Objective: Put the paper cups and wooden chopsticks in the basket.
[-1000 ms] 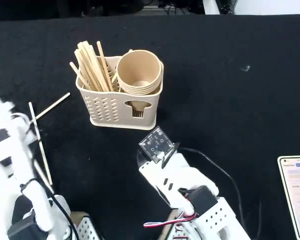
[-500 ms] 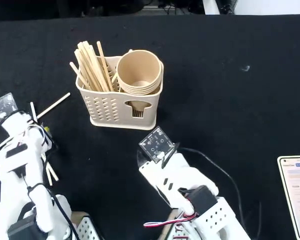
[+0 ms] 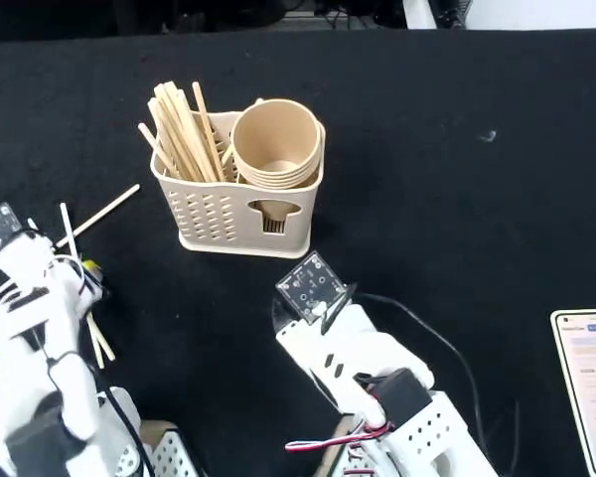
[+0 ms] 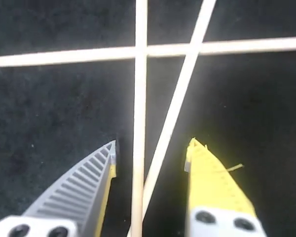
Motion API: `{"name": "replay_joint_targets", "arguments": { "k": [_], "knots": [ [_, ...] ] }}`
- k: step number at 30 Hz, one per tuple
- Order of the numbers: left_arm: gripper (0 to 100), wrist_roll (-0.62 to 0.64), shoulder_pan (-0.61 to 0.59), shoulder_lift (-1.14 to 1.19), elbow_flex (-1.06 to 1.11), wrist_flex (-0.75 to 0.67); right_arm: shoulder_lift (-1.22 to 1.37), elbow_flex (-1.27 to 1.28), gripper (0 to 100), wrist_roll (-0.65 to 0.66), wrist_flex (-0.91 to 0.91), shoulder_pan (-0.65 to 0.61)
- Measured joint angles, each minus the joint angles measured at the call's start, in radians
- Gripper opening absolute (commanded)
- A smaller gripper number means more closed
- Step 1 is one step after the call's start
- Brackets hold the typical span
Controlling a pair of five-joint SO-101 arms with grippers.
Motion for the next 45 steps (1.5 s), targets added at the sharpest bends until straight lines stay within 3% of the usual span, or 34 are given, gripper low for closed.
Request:
{"name": "replay_joint_targets", "arguments": {
  "k": [7,17,27,35,45],
  "knots": [
    [2,0.018,0.006,0.204,-0.215,0.109,0.000,0.000,14.9,0.000,0.000,0.000],
    [3,0.015,-0.032,0.199,-0.252,0.130,0.000,0.000,14.9,0.000,0.000,0.000],
    [3,-0.130,-0.163,-0.143,-0.186,0.137,0.000,0.000,14.9,0.000,0.000,0.000],
    [18,-0.172,-0.250,-0.147,0.000,0.121,0.000,0.000,14.9,0.000,0.000,0.000],
    [16,-0.173,-0.311,-0.137,0.009,0.110,0.000,0.000,14.9,0.000,0.000,0.000]
  ]
}}
